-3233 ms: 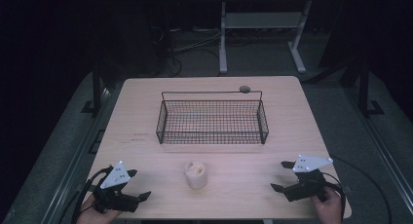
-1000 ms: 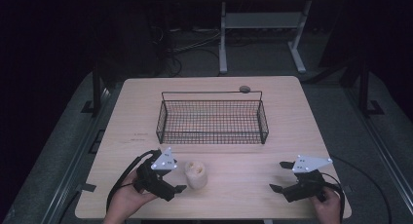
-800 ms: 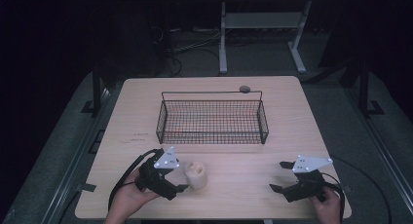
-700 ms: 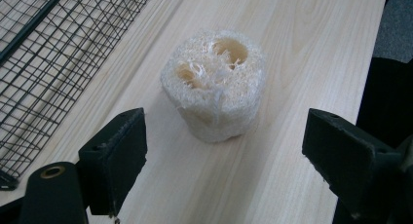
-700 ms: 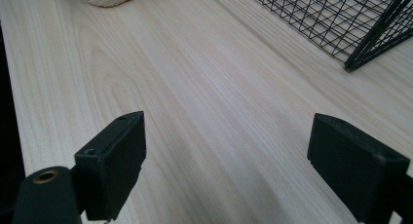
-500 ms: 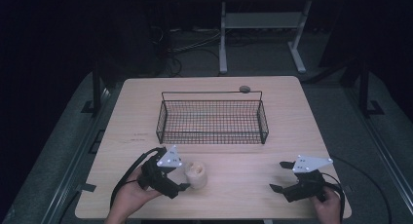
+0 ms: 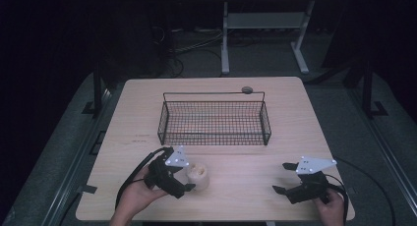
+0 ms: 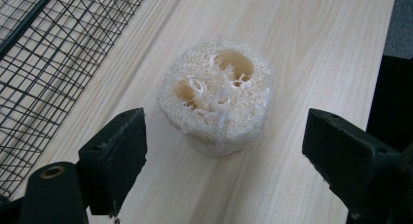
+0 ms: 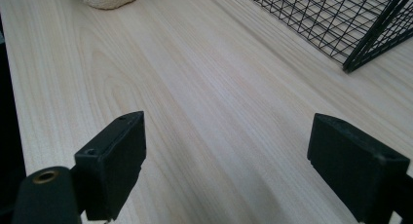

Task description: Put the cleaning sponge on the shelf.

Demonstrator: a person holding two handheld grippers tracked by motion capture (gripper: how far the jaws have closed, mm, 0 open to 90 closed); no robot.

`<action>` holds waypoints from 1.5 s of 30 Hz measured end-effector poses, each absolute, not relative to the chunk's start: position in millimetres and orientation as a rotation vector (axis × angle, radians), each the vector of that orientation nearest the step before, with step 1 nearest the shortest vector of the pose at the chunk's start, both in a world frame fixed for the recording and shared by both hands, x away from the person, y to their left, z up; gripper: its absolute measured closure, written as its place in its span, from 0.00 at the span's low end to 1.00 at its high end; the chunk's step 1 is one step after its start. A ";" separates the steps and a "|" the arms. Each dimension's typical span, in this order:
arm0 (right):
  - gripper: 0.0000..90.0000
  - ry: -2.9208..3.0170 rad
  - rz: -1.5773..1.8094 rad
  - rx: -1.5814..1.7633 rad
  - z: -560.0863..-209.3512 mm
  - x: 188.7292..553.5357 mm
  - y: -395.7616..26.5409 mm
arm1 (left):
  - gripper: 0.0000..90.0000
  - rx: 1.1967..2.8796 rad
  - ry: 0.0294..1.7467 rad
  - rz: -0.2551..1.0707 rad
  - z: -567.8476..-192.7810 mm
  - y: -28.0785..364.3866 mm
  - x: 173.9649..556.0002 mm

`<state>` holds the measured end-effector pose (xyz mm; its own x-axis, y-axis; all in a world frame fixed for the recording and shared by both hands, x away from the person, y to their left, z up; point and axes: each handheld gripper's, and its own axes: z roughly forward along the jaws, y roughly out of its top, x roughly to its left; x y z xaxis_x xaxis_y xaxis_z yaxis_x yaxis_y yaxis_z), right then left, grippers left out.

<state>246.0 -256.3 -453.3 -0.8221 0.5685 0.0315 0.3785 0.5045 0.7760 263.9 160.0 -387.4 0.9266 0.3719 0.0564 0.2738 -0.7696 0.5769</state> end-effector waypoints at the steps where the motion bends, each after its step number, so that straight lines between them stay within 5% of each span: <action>1: 0.15 2.520 1.215 0.808 -453.3 246.0 -256.2 | 0.18 2.499 0.461 0.226 -387.5 159.2 264.5; 45: 0.15 2.522 1.220 0.797 -452.7 245.1 -254.2 | 0.18 2.575 0.453 0.182 -402.6 136.1 280.0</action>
<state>245.1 -254.2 -452.7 -0.8260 0.5629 0.0295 0.3726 0.5059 0.7780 280.0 136.1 -402.6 0.9351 0.3519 0.0417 0.2826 -0.8116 0.5113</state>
